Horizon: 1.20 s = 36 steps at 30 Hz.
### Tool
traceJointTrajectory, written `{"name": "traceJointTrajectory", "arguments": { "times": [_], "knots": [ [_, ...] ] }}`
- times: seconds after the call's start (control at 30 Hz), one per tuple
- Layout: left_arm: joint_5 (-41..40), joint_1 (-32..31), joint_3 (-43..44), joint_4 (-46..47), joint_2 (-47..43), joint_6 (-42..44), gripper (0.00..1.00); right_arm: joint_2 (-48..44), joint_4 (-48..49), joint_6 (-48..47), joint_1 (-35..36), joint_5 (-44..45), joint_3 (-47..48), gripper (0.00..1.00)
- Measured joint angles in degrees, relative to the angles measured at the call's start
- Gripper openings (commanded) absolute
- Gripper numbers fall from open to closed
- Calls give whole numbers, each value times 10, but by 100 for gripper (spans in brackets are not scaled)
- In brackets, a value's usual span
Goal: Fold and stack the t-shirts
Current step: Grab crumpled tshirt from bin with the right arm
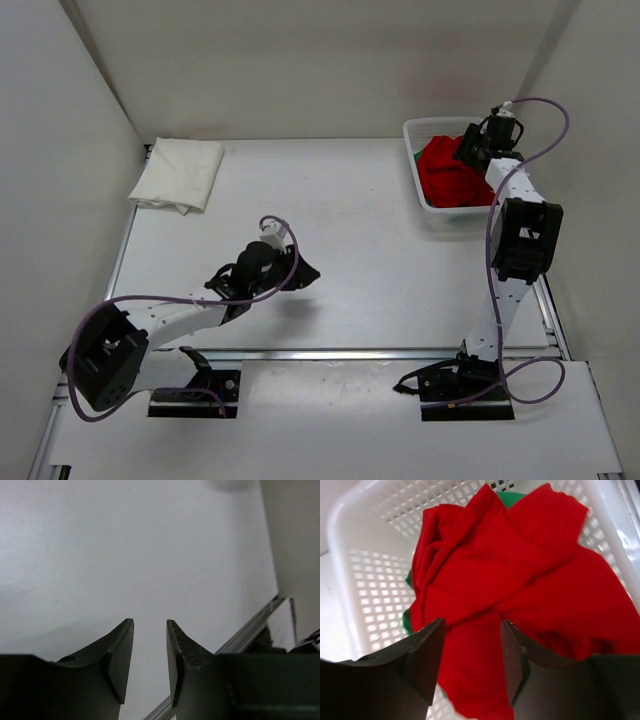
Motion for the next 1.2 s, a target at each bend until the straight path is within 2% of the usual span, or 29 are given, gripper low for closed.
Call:
{"name": "traceJointTrajectory", "arguments": {
  "times": [0.07, 0.2, 0.3, 0.47, 0.7, 0.8, 0.9, 1.07, 1.13, 1.2],
  "knots": [
    [7, -5, -29, -11, -9, 6, 43, 40, -20, -9, 4, 0, 45, 51],
    [21, -3, -62, -21, -34, 14, 41, 106, -55, -13, 11, 0, 121, 45],
    [29, 10, -63, -18, -38, 20, 38, 127, -66, -11, 16, -1, 137, 42],
    [35, 28, -63, -16, -39, 20, 37, 158, -91, -11, 23, -1, 190, 1],
    [47, 47, -62, -16, -38, 20, 38, 148, -97, -11, 28, 5, 195, 1],
    [53, 64, -54, -20, -33, 20, 39, 94, -105, -18, 35, 13, 162, 0],
    [69, 89, -32, -28, -21, 18, 38, -11, -103, -26, 51, 9, 111, 0],
    [90, 128, -18, -27, -23, 9, 40, -245, -41, -3, 89, -90, 28, 1],
    [109, 153, -20, -25, -27, 0, 39, -321, -11, 9, 116, -133, 35, 0],
    [125, 188, -25, -21, -30, -11, 39, -360, 11, 15, 148, -167, 75, 0]
  ]
}}
